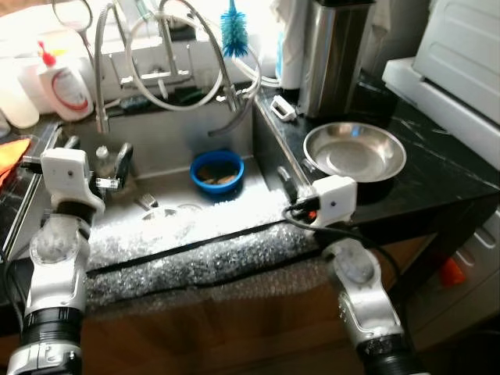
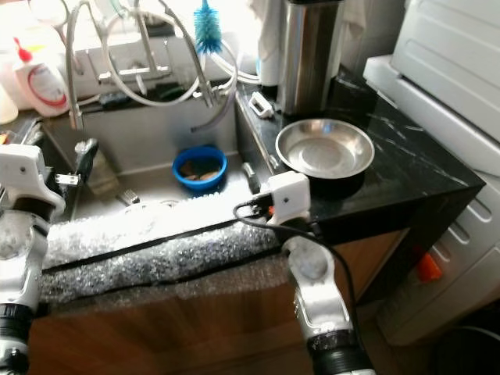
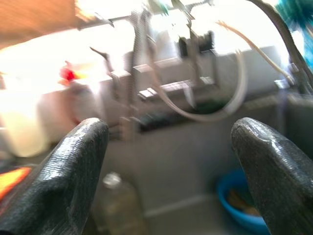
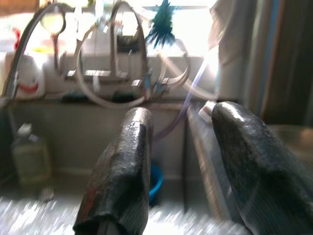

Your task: Kitchen organization

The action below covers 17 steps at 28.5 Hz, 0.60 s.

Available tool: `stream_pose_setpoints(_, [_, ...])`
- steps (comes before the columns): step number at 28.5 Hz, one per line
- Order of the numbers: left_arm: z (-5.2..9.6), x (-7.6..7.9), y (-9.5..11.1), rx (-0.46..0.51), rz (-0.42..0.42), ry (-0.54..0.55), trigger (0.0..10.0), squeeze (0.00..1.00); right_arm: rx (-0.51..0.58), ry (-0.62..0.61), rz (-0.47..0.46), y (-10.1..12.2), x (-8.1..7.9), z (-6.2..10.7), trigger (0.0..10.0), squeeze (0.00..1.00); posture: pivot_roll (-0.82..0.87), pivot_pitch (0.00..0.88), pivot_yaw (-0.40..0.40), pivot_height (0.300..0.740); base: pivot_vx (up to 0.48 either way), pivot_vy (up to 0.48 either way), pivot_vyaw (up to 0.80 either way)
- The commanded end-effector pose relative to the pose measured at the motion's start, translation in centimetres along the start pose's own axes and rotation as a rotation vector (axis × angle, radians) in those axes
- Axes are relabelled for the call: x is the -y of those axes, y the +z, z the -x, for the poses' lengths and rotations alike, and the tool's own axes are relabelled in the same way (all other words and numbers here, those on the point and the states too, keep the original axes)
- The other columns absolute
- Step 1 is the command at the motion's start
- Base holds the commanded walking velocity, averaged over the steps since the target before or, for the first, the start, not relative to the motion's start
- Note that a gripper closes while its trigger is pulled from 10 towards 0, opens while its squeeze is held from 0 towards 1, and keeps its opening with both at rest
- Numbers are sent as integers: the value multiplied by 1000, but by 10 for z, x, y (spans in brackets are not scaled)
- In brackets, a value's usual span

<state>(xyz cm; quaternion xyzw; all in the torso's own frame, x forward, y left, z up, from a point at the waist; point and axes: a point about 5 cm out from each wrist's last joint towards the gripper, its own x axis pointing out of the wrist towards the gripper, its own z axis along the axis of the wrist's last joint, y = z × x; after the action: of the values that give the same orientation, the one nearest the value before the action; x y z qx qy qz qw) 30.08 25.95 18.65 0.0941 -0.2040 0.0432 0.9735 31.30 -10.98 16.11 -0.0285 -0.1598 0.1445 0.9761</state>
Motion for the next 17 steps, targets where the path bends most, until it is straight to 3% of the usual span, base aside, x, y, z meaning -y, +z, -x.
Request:
stream_pose_setpoints(1, [6, -1, 16, 70, -7, 55, 10000, 0, 55, -31, -15, 14, 5, -7, 10000, 0, -68, 0, 55, 740, 0, 0, 0])
stream_pose_setpoints(5, [16, 8, 22, 79, 1, 88, 10000, 0, 68, -45, -28, 20, 10, -12, 10000, 0, -57, 0, 48, 740, 0, 0, 0])
stream_pose_setpoints(7, [23, 23, 19, 48, 4, 80, 10000, 0, 66, -90, -42, 26, 16, -19, 10000, 0, -56, 0, 47, 740, 0, 0, 0])
stream_pose_setpoints(11, [25, 34, 18, 20, 9, 62, 10000, 0, 51, -132, -47, 30, 25, -25, 10000, 0, -66, 0, 50, 740, 0, 0, 0])
stream_pose_setpoints(12, [26, 40, 17, 4, -4, 42, 10000, 0, 25, -182, -55, 32, 35, -29, 10000, 796, -70, 0, 53, 740, 0, 0, 0])
stream_pose_setpoints(13, [26, 42, 17, -1, -2, 37, 10000, 0, 1, -212, -47, 31, 41, -31, 10000, 1000, -74, 0, 56, 740, 0, 0, 0])
stream_pose_setpoints(17, [25, 45, 19, -5, -1, 31, 10000, 0, -41, -294, -96, 30, 58, -36, 10000, 1000, -76, 0, 60, 740, 0, 0, 0])
